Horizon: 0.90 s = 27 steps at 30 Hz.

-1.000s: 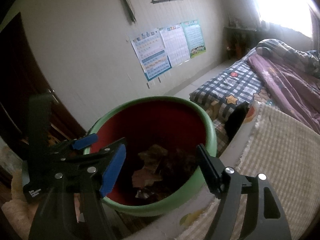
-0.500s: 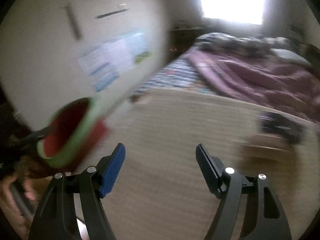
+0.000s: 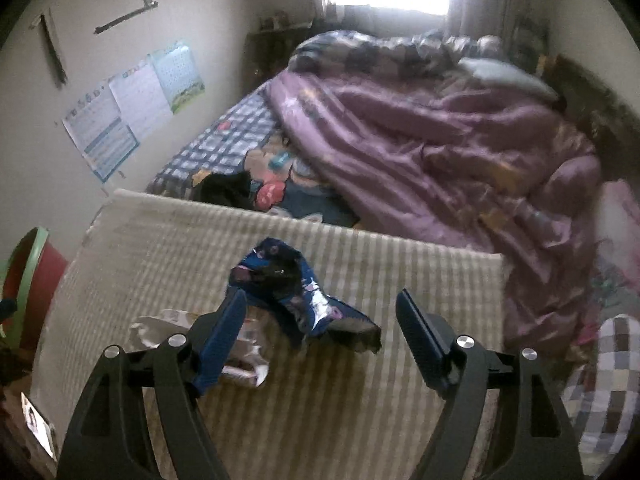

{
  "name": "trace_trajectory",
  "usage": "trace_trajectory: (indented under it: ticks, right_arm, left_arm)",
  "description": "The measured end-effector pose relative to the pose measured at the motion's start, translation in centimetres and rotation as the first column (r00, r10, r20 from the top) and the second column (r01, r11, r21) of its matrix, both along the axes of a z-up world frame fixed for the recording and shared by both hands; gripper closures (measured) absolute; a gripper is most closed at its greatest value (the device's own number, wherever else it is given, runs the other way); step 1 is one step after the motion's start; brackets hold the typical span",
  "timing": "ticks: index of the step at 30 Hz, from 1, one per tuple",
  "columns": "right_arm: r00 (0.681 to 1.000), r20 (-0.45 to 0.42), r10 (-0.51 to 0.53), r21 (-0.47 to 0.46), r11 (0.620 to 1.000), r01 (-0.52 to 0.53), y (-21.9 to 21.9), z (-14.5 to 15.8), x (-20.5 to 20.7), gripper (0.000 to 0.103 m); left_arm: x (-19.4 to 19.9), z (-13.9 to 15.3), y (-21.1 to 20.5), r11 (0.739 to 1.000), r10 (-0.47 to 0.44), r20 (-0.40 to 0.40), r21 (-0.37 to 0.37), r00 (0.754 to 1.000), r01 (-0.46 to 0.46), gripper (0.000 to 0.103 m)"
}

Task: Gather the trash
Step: 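Grasp the white paper strip with the left gripper while the right grasps the blue wrapper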

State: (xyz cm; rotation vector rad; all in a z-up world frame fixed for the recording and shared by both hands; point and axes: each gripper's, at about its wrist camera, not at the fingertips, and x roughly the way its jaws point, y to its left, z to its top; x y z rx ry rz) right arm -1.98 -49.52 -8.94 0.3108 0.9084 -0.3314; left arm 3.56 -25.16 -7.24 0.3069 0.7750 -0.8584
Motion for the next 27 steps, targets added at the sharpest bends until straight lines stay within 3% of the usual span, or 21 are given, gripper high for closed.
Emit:
trace_trajectory:
  ticks: [2,4,6,7,9,15,19,24,27]
  right_arm:
    - [1.0,-0.013,0.011,0.034,0.999,-0.01,-0.8,-0.9,0.4,0.029]
    - [1.0,-0.014,0.011,0.068,0.998,-0.01,-1.2,-1.5,0.5,0.038]
    - [1.0,-0.015,-0.005,0.105,0.994,0.007,-1.7,-2.3,0.4,0.062]
    - [1.0,-0.012,-0.012,0.12,0.993,0.013,-1.9,-2.4,0.3,0.066]
    - [0.999,0.031,-0.043,0.143,0.989,0.038,-2.2,-2.3,-0.7,0.093]
    - [0.98,0.148,-0.133,0.163,0.981,0.109,-2.2,-0.1,-4.2,0.093]
    - [0.973,0.177,-0.148,0.179,0.977,0.116,-1.8,0.7,-5.6,0.093]
    - [0.969,0.199,-0.146,0.181,0.977,0.11,-0.3,1.7,-6.1,0.093]
    - [0.969,0.212,-0.124,0.156,0.983,0.092,1.5,2.2,-6.3,0.093]
  left_arm:
    - [-0.3,-0.4,-3.1,0.995,-0.096,0.035,0.046,0.995,0.094,0.011]
    - [-1.0,-1.0,-6.5,0.974,-0.201,0.12,0.133,0.972,0.184,0.011]
    - [-1.3,-1.5,-8.8,0.95,-0.28,0.145,0.186,0.949,0.251,0.011]
    - [-1.3,-1.9,-9.9,0.938,-0.316,0.137,0.194,0.939,0.287,0.011]
    - [-1.5,-2.7,-11.6,0.921,-0.355,0.106,0.208,0.929,0.328,0.011]
    - [-0.8,-5.7,-15.2,0.878,-0.415,-0.002,0.26,0.91,0.401,0.011]
    - [-0.9,-7.2,-15.8,0.864,-0.414,-0.056,0.292,0.909,0.411,0.028]
    - [-0.4,-7.2,-15.5,0.897,-0.36,-0.147,0.218,0.921,0.385,0.059]
    - [-0.5,-6.0,-13.8,0.93,-0.306,-0.146,0.167,0.941,0.329,0.067]
